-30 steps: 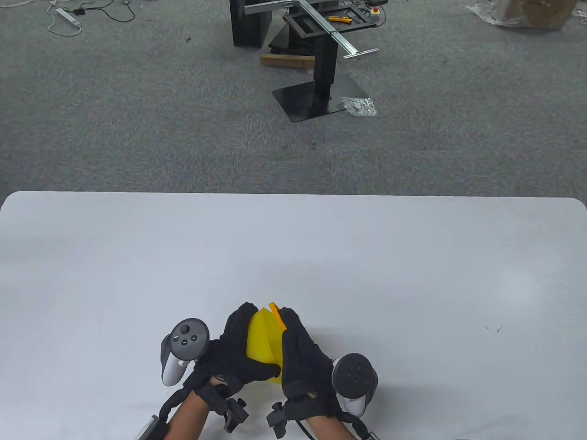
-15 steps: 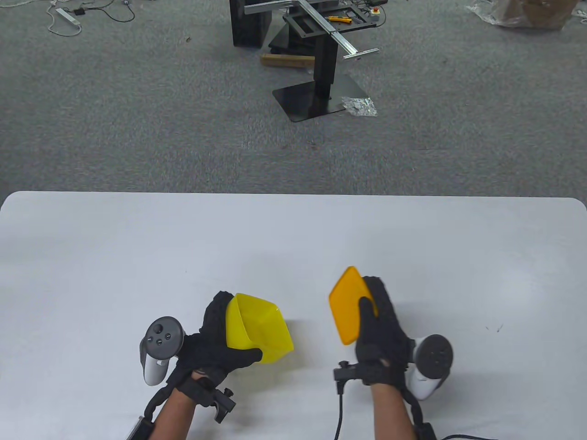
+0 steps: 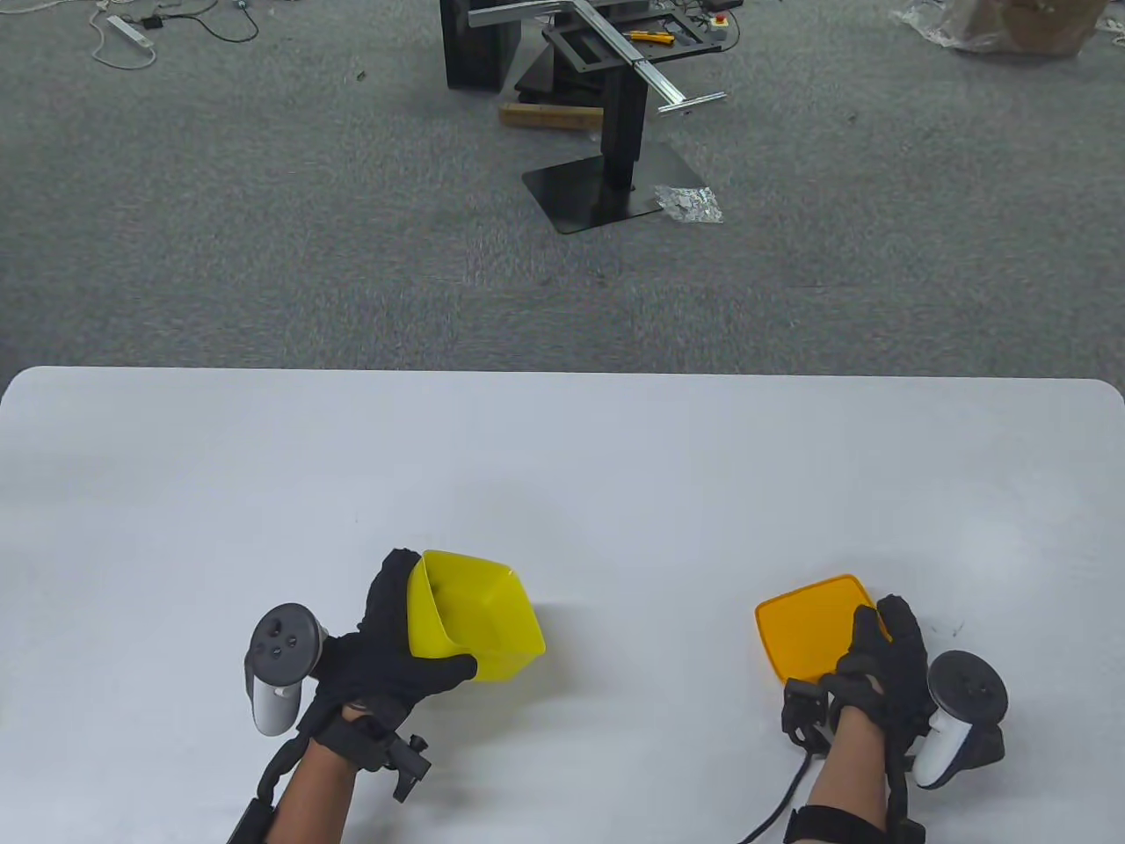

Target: Remove lid from plastic food container

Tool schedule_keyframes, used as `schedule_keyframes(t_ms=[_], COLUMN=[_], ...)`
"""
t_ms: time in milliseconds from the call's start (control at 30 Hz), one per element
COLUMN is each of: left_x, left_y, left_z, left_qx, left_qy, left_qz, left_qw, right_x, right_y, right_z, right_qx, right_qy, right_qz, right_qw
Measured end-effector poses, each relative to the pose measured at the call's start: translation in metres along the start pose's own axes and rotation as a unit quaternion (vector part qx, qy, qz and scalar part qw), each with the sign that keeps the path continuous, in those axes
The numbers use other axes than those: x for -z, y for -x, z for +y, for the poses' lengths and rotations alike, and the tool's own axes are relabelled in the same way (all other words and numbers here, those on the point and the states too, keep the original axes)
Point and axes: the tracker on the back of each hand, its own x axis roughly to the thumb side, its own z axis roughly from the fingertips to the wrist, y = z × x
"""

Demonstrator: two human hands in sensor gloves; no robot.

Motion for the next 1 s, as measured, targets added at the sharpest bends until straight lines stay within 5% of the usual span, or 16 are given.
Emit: schedule_keyframes(t_ms=[200, 267, 367, 500, 667, 767, 1000], left_x=[0.000, 0.001, 0.001, -0.002, -0.006, -0.009, -0.024], left_y=[0.002, 0.002, 0.000, -0.004, -0.005, -0.002, 0.003], left_z=[0.003, 0.003, 0.008, 0.018, 0.030, 0.038, 0.091], left_qx=[-0.017, -0.021, -0.023, -0.030, -0.009, 0.009, 0.077], left_qy=[0.003, 0.007, 0.006, -0.018, -0.050, -0.076, -0.188], left_qz=[-0.002, -0.003, -0.008, -0.018, -0.023, -0.013, 0.031], left_qw=[1.000, 1.000, 1.000, 0.999, 0.998, 0.997, 0.979], right_x=[0.006, -0.001, -0.032, -0.091, -0.128, -0.130, -0.134], right_y=[0.004, -0.008, -0.044, -0.087, -0.097, -0.092, -0.088], right_z=[-0.002, -0.002, 0.008, 0.042, 0.108, 0.138, 0.141], right_qx=[-0.105, -0.106, -0.133, -0.184, -0.346, -0.404, -0.391], right_qy=[0.015, 0.023, -0.002, -0.168, -0.246, -0.271, -0.279], right_qz=[0.029, -0.003, -0.147, -0.369, -0.411, -0.398, -0.411], right_qw=[0.994, 0.994, 0.980, 0.895, 0.806, 0.778, 0.775])
